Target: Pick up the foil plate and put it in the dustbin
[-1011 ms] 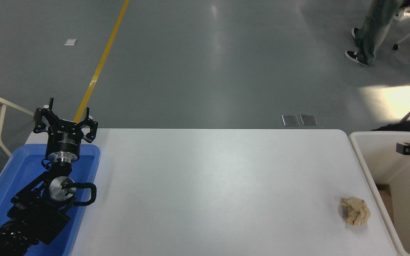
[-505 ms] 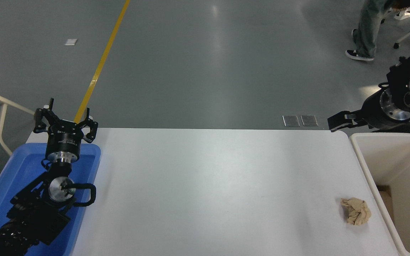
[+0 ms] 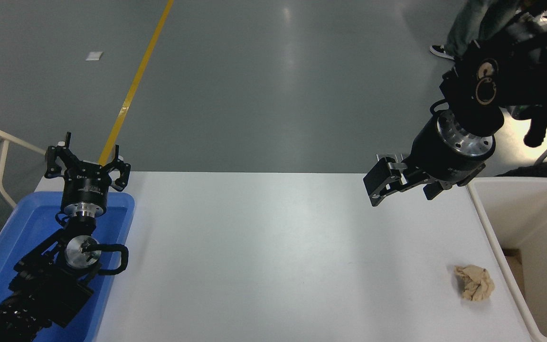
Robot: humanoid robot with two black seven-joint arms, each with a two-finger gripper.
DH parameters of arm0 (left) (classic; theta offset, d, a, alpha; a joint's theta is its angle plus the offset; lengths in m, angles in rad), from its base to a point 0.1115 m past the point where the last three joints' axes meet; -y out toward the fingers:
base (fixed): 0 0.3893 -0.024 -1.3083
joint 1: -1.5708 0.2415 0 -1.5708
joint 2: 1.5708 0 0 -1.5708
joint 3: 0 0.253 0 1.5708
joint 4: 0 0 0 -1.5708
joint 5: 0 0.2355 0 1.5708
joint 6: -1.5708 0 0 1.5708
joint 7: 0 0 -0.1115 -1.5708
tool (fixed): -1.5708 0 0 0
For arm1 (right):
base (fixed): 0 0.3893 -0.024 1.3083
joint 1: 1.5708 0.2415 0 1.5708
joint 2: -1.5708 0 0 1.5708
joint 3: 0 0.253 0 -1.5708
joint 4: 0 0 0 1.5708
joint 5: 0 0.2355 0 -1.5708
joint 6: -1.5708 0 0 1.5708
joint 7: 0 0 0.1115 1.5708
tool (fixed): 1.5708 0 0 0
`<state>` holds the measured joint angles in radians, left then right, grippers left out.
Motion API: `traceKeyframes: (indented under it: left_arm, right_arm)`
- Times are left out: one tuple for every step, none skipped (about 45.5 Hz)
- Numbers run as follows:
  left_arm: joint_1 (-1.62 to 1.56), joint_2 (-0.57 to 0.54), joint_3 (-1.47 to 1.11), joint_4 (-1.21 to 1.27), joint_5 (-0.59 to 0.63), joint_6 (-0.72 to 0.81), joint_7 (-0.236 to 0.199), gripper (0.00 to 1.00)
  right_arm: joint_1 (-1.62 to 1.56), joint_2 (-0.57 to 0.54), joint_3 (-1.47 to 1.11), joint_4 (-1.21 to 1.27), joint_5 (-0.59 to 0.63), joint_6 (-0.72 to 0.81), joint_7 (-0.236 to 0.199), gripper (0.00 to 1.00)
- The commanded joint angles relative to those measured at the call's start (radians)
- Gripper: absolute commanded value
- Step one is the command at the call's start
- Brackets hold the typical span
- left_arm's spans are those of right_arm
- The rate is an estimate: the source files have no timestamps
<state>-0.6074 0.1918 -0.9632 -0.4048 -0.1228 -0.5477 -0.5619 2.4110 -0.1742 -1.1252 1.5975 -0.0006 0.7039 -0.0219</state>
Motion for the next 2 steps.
traceKeyframes:
  left_arm:
    - [0.000, 0.000, 0.000, 0.000, 0.000, 0.000, 0.000, 0.99]
    - [0.000, 0.000, 0.000, 0.000, 0.000, 0.000, -0.001, 0.99]
  right_arm:
    - [0.033, 0.035, 0.004, 0.013, 0.071, 0.025, 0.000, 1.00]
    - [0.033, 0.035, 0.004, 0.013, 0.071, 0.025, 0.002, 1.00]
